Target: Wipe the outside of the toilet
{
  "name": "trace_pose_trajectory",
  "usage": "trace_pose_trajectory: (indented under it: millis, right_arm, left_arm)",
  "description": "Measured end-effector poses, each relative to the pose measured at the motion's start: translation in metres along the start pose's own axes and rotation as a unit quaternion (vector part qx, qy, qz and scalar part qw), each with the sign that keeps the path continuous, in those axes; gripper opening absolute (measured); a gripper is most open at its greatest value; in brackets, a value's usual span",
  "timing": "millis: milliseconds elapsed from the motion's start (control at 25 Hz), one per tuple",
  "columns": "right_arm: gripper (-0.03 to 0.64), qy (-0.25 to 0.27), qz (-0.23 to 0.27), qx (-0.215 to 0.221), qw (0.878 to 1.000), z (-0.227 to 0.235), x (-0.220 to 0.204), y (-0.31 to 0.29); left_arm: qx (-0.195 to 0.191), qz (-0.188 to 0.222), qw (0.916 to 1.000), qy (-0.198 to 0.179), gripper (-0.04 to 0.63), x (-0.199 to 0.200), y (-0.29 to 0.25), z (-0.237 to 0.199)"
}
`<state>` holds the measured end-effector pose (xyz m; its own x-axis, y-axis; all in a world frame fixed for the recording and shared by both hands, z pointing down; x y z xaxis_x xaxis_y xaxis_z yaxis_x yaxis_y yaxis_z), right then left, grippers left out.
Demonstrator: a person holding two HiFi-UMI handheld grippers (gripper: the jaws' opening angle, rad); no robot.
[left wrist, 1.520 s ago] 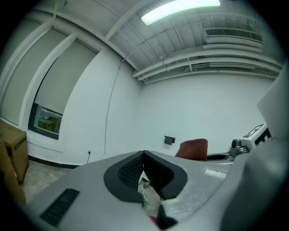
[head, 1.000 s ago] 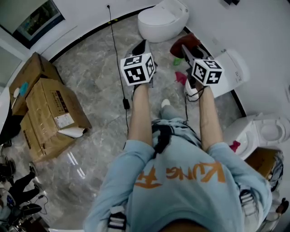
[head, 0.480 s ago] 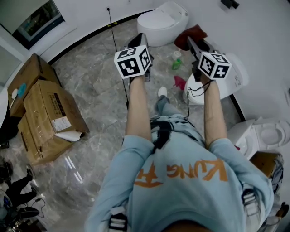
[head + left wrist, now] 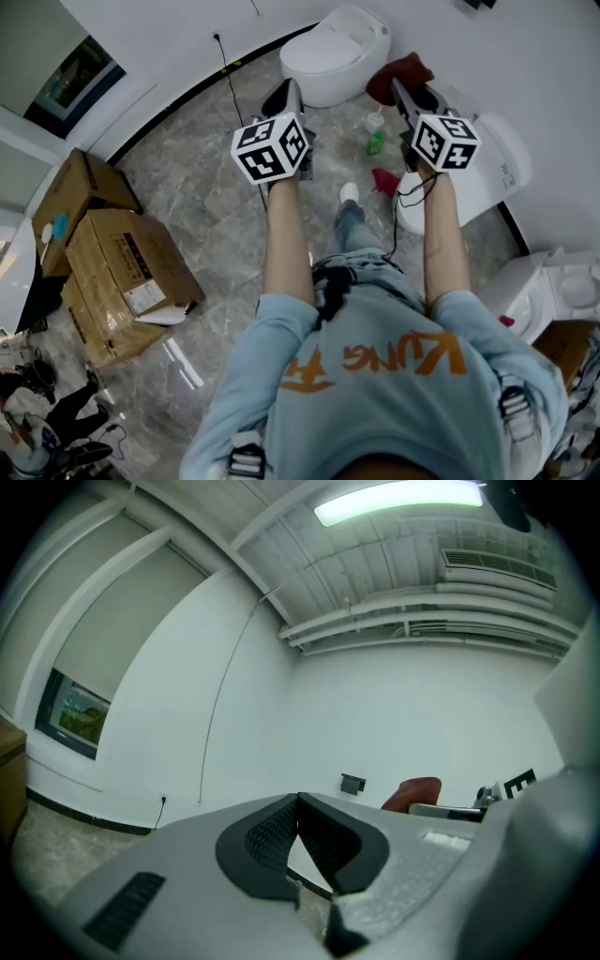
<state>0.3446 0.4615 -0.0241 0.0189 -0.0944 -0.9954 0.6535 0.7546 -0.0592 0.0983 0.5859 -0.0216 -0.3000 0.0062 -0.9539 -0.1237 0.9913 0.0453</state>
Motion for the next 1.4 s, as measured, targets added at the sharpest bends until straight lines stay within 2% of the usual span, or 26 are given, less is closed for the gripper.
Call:
trace_pose_trajectory:
  millis: [120, 320, 600, 840, 1000, 1240, 1400]
  right_arm:
    - [0.077, 0.000, 0.004, -0.014, 1.000, 0.029, -0.005, -0.040]
    - [0.077, 0.001, -0.011, -0.018, 1.000, 0.071, -0.019, -0.123]
    - [0.077, -0.034, -0.079, -0.010, 0.996, 0.136, -0.063, -0.256]
    - [0.077, -0.066, -0.115, -0.027, 0.991, 0.196, -0.090, -0.332]
    - [0.077, -0.069, -0.134, -0.033, 0.988, 0.215, -0.104, -0.361]
    - [0.077, -0.064, -0.166, -0.025, 0.984, 0.212, -0.133, -0.381]
    - [0.077, -0.026, -0.185, -0.045, 0.981, 0.220, -0.137, -0.392]
  left_arm:
    - [0.007, 0.006, 0.9998, -0.018, -0.006, -0.006, -0.042, -0.013]
    - [0.011, -0.010, 0.9992, -0.038, -0.006, -0.021, -0.125, -0.036]
    - [0.025, -0.084, 0.9958, -0.026, -0.006, -0.059, -0.268, -0.083]
    - [0.007, -0.127, 0.9917, -0.014, -0.006, -0.084, -0.374, -0.101]
    - [0.000, -0.150, 0.9885, -0.017, -0.006, -0.094, -0.409, -0.110]
    - [-0.001, -0.175, 0.9846, -0.002, -0.006, -0.113, -0.432, -0.133]
    - [0.016, -0.199, 0.9799, 0.005, -0.006, -0.130, -0.448, -0.149]
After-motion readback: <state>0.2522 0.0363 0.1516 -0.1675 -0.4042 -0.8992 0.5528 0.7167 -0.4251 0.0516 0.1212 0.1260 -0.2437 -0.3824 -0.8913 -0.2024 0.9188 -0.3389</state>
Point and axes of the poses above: the fingertips, and each gripper's own axes: y backward along the fingers, z to its right, x out of its top, the point moved 8 cm from there along y, backward along the fingers, and after that the axes turned 10 degrees about -x, right-handed, at the moved point
